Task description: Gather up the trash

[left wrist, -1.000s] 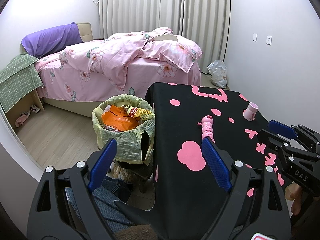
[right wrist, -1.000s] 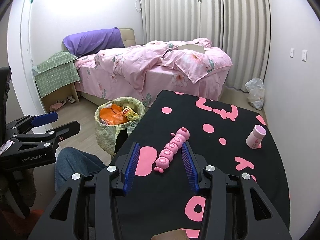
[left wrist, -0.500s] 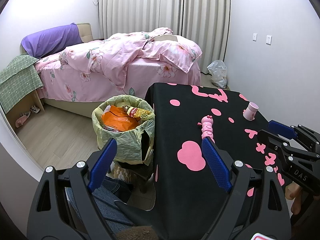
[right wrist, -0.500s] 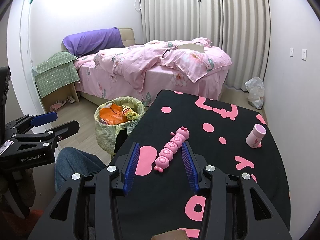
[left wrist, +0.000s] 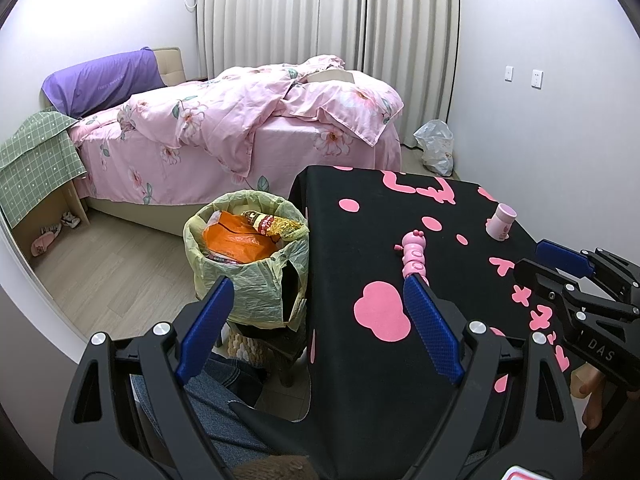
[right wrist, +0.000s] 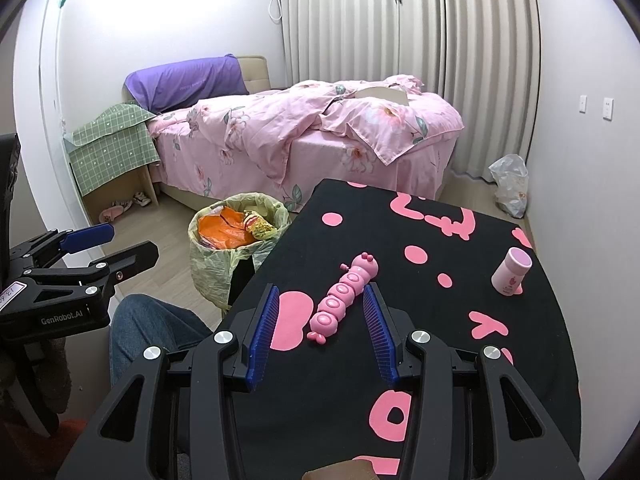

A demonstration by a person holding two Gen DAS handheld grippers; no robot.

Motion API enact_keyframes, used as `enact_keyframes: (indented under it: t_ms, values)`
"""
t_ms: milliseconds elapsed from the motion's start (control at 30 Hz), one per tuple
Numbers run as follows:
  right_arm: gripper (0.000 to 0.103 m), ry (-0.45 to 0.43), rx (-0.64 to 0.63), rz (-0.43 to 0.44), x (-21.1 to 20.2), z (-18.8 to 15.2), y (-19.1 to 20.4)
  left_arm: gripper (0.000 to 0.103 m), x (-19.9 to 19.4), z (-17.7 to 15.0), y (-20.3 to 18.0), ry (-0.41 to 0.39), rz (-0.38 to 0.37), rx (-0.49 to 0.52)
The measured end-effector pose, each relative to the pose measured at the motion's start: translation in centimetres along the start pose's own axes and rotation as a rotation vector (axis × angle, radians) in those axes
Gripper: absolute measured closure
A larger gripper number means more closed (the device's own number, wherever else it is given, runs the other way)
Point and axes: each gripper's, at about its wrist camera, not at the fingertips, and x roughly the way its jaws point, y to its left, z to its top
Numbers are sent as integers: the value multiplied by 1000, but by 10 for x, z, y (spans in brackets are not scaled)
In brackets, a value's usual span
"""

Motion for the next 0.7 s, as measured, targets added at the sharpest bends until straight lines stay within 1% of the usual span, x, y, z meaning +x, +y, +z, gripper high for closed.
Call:
enact_keyframes:
  t_ms: [300,467,567,600,700]
  values:
    - [61,-3,-1,-1,0,-1,0,21,-1,0,4,-2,-13,5]
    - [61,-1,0,-2,0,-1,1,21,-1,-1,12,-17,-2,19]
    - [61,7,-2,-4,1,-3,1,20,2,0,14,-6,-11,17]
    - [61,12,-5,-6,2,-2,-2,21,4,0,14,8,-22,9]
    - [61,22,19,-9,6,0,-20,21,26,0,11,74,-129,-16]
